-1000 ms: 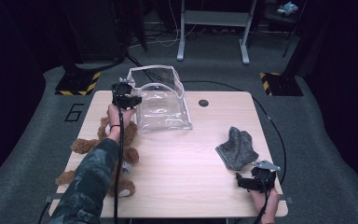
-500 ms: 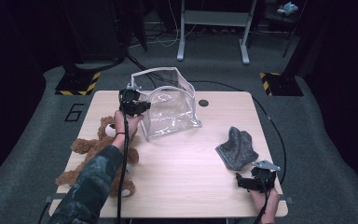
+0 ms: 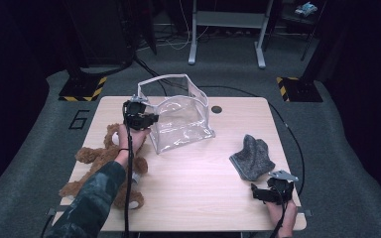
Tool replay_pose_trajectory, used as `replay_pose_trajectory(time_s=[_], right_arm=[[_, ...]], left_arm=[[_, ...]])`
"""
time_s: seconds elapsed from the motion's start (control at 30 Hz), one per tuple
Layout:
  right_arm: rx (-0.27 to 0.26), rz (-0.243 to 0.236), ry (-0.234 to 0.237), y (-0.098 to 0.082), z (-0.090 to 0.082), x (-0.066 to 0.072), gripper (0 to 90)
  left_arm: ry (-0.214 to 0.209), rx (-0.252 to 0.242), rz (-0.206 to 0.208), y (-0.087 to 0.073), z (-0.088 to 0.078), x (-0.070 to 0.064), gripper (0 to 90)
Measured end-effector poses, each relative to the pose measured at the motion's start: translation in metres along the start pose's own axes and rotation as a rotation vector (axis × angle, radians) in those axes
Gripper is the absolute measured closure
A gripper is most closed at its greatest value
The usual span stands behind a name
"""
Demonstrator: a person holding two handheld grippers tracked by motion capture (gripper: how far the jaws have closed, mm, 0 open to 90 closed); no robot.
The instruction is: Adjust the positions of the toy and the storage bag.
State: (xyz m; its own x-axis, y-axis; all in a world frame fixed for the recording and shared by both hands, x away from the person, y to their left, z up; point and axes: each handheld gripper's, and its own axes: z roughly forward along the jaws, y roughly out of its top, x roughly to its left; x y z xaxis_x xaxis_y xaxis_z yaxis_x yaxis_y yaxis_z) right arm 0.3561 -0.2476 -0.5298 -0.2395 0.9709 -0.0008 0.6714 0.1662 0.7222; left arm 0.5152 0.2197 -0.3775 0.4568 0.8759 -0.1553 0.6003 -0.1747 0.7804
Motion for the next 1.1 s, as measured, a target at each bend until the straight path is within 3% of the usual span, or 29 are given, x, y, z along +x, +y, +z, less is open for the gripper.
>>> replay_pose_trajectory(time_s=[0.1,0.2,0.4,0.5,0.73,0.8,0.87,1.03,1.1], right_arm=[[0.0,0.0,0.0,0.0,0.0,0.0,2.0],[0.0,0.0,0.0,0.0,0.0,0.0,2.1],[0.003,-0.004,0.003,0.0,0.0,0.0,2.1],[0.005,-0.005,0.005,0.001,0.0,0.0,2.1],[0.006,-0.005,0.004,0.001,0.0,0.0,2.1],[0.006,-0.005,0.004,0.001,0.0,0.0,2.0],[0.007,-0.006,0.003,0.001,0.0,0.0,2.0],[0.006,-0.004,0.006,0.001,0.0,0.0,2.1],[0.006,-0.004,0.006,0.001,0.0,0.0,2.1]], left_arm=[[0.019,-0.007,-0.013,0.005,-0.007,0.002,59.2],[0.034,-0.02,-0.034,0.011,-0.015,0.005,45.1],[0.055,-0.08,-0.084,0.032,-0.03,0.013,32.8],[0.105,-0.102,-0.122,0.042,-0.029,0.021,29.9],[0.209,-0.029,-0.201,0.048,-0.007,0.047,27.7],[0.215,-0.012,-0.235,0.045,0.0,0.052,28.2],[0.192,0.003,-0.263,0.042,0.005,0.056,29.3],[0.157,0.05,-0.266,0.039,0.012,0.056,43.7],[0.166,0.069,-0.244,0.039,0.012,0.053,52.1]])
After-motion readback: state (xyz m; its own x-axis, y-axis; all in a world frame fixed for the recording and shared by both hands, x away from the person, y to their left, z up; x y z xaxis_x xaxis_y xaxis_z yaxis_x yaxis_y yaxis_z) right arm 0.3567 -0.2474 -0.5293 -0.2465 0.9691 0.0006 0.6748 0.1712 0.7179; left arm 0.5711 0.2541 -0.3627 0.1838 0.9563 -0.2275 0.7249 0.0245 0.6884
